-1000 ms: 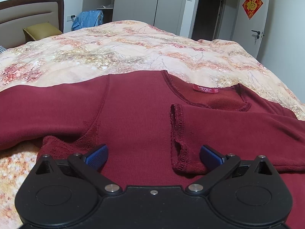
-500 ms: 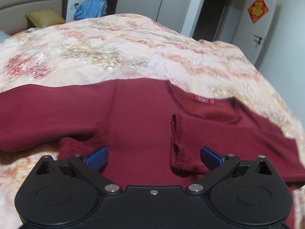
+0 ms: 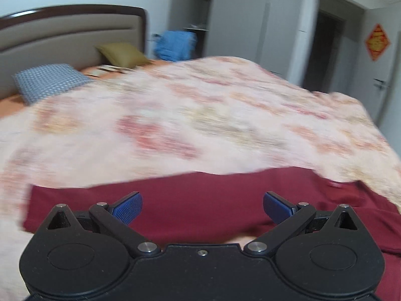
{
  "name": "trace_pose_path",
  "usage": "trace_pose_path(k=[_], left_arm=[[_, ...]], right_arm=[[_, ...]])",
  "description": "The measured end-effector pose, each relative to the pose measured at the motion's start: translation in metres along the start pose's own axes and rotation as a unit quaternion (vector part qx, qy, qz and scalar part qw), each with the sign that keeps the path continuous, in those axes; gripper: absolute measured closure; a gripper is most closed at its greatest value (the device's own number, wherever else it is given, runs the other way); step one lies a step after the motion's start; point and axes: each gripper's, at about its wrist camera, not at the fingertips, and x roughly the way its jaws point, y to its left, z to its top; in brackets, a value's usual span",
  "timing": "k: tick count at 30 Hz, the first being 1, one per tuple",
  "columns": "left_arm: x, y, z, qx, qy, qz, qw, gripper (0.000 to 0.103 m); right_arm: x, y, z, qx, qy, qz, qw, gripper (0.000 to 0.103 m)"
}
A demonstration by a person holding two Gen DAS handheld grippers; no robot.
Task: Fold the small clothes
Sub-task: 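Move the left gripper toward the other sleeve cuff, then close the left gripper on the sleeve cuff and lift it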
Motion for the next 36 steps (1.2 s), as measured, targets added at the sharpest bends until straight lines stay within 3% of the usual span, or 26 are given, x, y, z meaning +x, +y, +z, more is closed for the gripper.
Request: trace_pose_path(k=[6,10,14,20,24,27,32,34,36], left_arm=[[-0.02,0.082,-0.004,-0.025,-0.002,0.07,0.9972,0.0],[-0.019,0.123,-0.029,-0.041,-0.014,0.138,0.9895,0.0],[-0.006,0.152,-0.053,-0.057,-0.004,0.146,0.9876,0.001],[0.021,0.182,-0.075,-0.122,-0.003,0.166,0.9786,0.002],[0.033,0.201,-0.077,-0.158,-0.008,0.176,0.9715,0.018],[0.031,0.212,-0.078,-0.199,-0.036,0.177,0.9633,0.03],[0.035,0.222,-0.074,-0.224,-0.041,0.185,0.956,0.071],[0.037,0.223,-0.072,-0.226,-0.036,0.171,0.9583,0.075],[0.04,0.223,-0.07,-0.222,-0.026,0.16,0.9613,0.071]], right_arm=[[0.001,0.058,-0.014,-0.029,0.003,0.049,0.998,0.0],[0.011,0.091,-0.036,-0.023,0.032,0.084,0.996,0.0],[0.011,0.129,-0.062,-0.062,0.026,0.107,0.992,0.0],[0.012,0.16,-0.087,-0.099,0.012,0.082,0.992,0.0],[0.012,0.162,-0.098,-0.108,0.019,0.071,0.991,0.0],[0.012,0.163,-0.101,-0.122,0.02,0.065,0.99,0.0],[0.017,0.157,-0.099,-0.116,0.026,0.043,0.992,0.0],[0.018,0.151,-0.096,-0.106,0.023,0.033,0.994,0.0],[0.017,0.144,-0.092,-0.092,0.02,0.023,0.995,0.0]])
